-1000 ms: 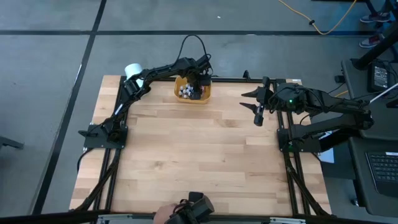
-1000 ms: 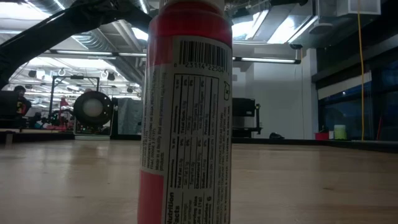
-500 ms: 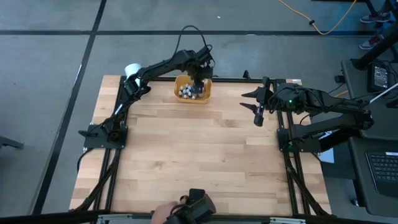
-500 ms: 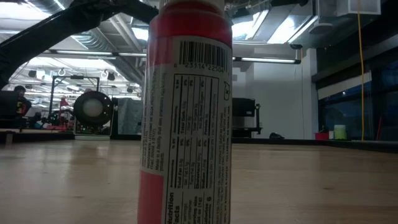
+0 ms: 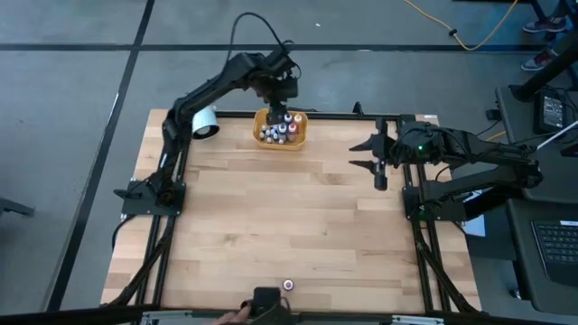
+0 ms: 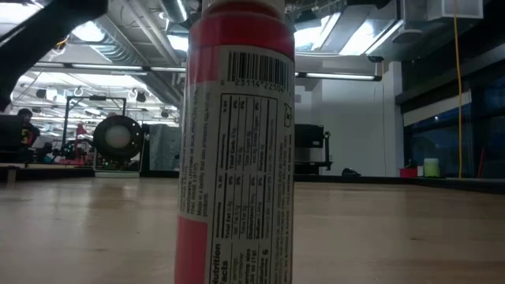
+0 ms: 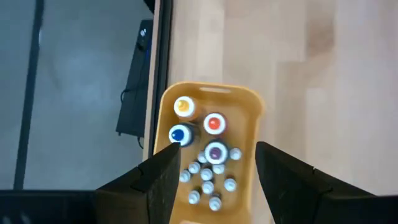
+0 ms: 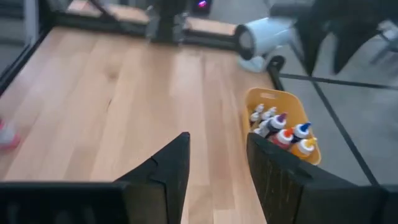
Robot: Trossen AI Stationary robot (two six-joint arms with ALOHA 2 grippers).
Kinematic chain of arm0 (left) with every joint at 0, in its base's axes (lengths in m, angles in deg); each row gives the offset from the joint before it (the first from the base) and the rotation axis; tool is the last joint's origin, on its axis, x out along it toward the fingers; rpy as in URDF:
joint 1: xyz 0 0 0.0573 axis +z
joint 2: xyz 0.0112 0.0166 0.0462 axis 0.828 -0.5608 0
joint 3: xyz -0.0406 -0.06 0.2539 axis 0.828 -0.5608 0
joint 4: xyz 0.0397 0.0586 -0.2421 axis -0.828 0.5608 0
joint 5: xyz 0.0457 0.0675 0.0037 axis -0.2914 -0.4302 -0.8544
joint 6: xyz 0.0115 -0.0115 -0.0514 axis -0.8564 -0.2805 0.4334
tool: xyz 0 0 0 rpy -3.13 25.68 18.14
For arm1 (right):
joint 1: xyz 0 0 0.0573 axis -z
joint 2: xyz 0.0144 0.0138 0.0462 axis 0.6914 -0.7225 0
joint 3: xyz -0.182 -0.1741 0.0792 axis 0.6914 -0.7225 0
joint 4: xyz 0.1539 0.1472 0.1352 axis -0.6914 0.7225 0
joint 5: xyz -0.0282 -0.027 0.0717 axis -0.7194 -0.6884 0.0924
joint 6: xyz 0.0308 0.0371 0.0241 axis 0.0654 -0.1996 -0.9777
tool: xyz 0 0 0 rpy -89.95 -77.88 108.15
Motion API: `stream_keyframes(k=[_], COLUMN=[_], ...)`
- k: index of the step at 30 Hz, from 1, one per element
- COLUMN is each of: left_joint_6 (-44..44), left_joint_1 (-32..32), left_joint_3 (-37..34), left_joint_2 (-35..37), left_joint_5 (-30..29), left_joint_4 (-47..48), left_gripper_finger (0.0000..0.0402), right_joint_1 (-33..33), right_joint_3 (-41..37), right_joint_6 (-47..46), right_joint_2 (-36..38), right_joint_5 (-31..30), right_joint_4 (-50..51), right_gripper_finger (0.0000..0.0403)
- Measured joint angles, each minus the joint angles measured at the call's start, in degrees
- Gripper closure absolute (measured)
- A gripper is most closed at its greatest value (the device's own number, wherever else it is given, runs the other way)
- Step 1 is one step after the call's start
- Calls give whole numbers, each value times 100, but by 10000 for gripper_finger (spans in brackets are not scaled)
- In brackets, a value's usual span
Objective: Pick & Place food coloring
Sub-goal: Put the pink food coloring bottle into the yellow bin
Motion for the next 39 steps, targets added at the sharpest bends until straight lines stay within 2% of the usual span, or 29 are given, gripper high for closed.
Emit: stream_keyframes(k=[4, 8, 16, 21, 25, 33, 39], left_joint_6=[105, 206, 407, 452, 706, 1396, 1520], left_joint_1=[-79, -162, -373, -501, -568, -870, -1323], left_joint_3=[2, 2, -2, -2, -2, -2, -9], left_joint_2=[375, 748, 1315, 1517, 1604, 1637, 1694], left_joint_5=[224, 438, 394, 85, -188, -353, -351], left_joint_4=[270, 498, 556, 522, 523, 537, 652], left_gripper_finger=[198, 199, 199, 199, 199, 199, 199], right_joint_1=[-130, -432, -1172, -1609, -1846, -2267, -2588], right_joint_3=[0, 0, -2, -1, 0, 0, 0], right_joint_6=[397, 375, -67, -58, -52, 76, -221], right_joint_2=[-205, -742, -1847, -2221, -2344, -2599, -2937], right_joint_5=[282, 448, 1007, 1152, 1250, 1429, 1432], right_joint_4=[236, 273, -425, -995, -1192, -1040, -1213], right_gripper_finger=[243, 243, 243, 239, 215, 129, 116])
